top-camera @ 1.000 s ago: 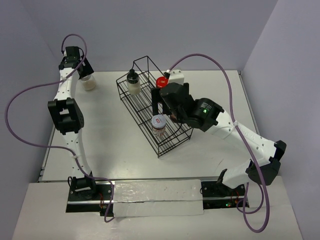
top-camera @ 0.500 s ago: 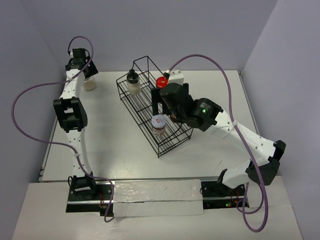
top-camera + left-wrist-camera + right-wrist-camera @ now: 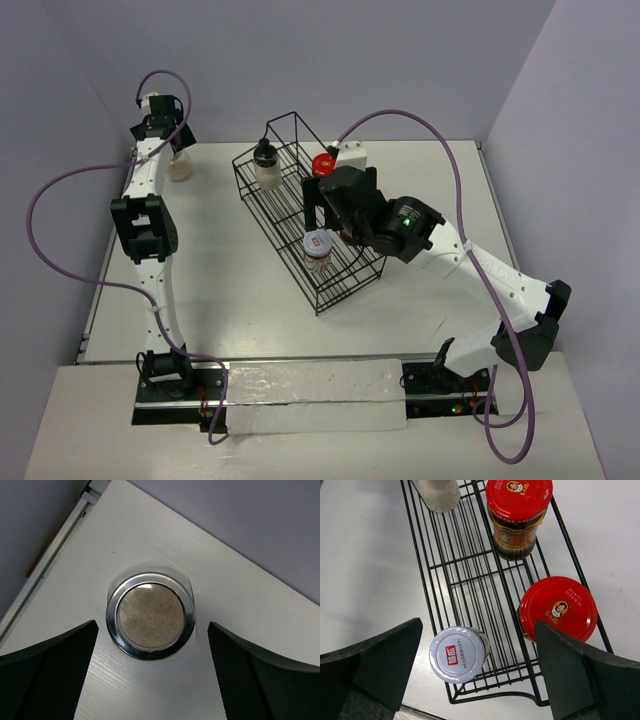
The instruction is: Organize the condiment bottles
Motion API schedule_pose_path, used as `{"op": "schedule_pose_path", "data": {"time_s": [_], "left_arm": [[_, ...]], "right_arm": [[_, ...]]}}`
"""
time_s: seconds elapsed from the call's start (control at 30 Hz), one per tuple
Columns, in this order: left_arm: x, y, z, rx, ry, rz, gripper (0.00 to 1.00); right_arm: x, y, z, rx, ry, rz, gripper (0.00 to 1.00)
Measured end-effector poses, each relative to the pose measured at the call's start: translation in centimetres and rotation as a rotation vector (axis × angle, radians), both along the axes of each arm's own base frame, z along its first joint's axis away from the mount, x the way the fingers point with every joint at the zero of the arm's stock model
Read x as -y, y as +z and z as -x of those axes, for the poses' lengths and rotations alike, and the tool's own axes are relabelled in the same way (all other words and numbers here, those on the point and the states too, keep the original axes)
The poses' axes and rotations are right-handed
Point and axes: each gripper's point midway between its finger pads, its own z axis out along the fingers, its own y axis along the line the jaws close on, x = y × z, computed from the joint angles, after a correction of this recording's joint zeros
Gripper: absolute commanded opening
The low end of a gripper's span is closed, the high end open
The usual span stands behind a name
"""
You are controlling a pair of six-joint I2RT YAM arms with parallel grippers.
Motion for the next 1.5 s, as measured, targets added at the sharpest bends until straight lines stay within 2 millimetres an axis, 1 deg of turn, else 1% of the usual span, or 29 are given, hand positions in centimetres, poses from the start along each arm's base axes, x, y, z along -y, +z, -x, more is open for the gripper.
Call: {"op": "schedule_pose_path", "data": {"time_s": [0.2, 0.43, 0.53, 0.9, 1.07, 1.2, 1.23, 1.27, 1.3, 1.4, 1.47, 1.5], "left_arm": [[-0.1, -0.2, -0.4, 0.01, 0.007, -0.004, 0.99], [-0.2, -1.8, -0.5, -0.013, 0.01, -0.006, 1.0], [-0.3, -2.1, -0.5, -0.017, 0.016, -0.01, 0.99], [-0.9, -1.6, -0.7, 0.005, 0.041, -0.032, 0.99], [-1.0, -1.5, -0.7, 0.006, 0.051, -0.044, 0.94], [-0.8, -1.5, -0.7, 0.007, 0.05, -0.043, 0.87], [-0.7, -1.5, -0.7, 0.007, 0.049, -0.042, 0.84], [-0.7, -1.5, -0.7, 0.008, 0.049, -0.042, 0.77], [-0.7, -1.5, -0.7, 0.008, 0.049, -0.041, 0.73], [-0.5, -1.5, -0.9, 0.015, 0.048, -0.035, 0.51], [-0.5, -1.5, -0.9, 0.018, 0.046, -0.032, 0.4], [-0.5, -1.5, -0.9, 0.018, 0.046, -0.031, 0.32]], "right_arm": [[0.0, 0.0, 0.0, 0.001, 0.001, 0.002, 1.0], [0.2, 0.0, -0.2, 0.001, -0.003, 0.003, 1.0], [0.2, -0.2, -0.2, 0.0, -0.004, 0.005, 1.0], [0.1, -0.4, -0.3, -0.006, 0.007, 0.009, 1.0], [0.1, -0.4, -0.3, -0.007, 0.011, 0.006, 1.0], [0.1, -0.3, -0.4, -0.004, 0.009, 0.004, 1.0], [0.1, -0.3, -0.4, -0.004, 0.01, 0.005, 1.0], [0.1, -0.3, -0.4, -0.005, 0.011, 0.005, 1.0], [0.1, -0.3, -0.4, -0.005, 0.011, 0.004, 1.0], [0.1, -0.4, -0.4, -0.006, 0.012, 0.004, 1.0], [0.1, -0.4, -0.4, -0.006, 0.013, 0.003, 1.0], [0.0, -0.4, -0.4, -0.007, 0.014, 0.003, 1.0]]}}
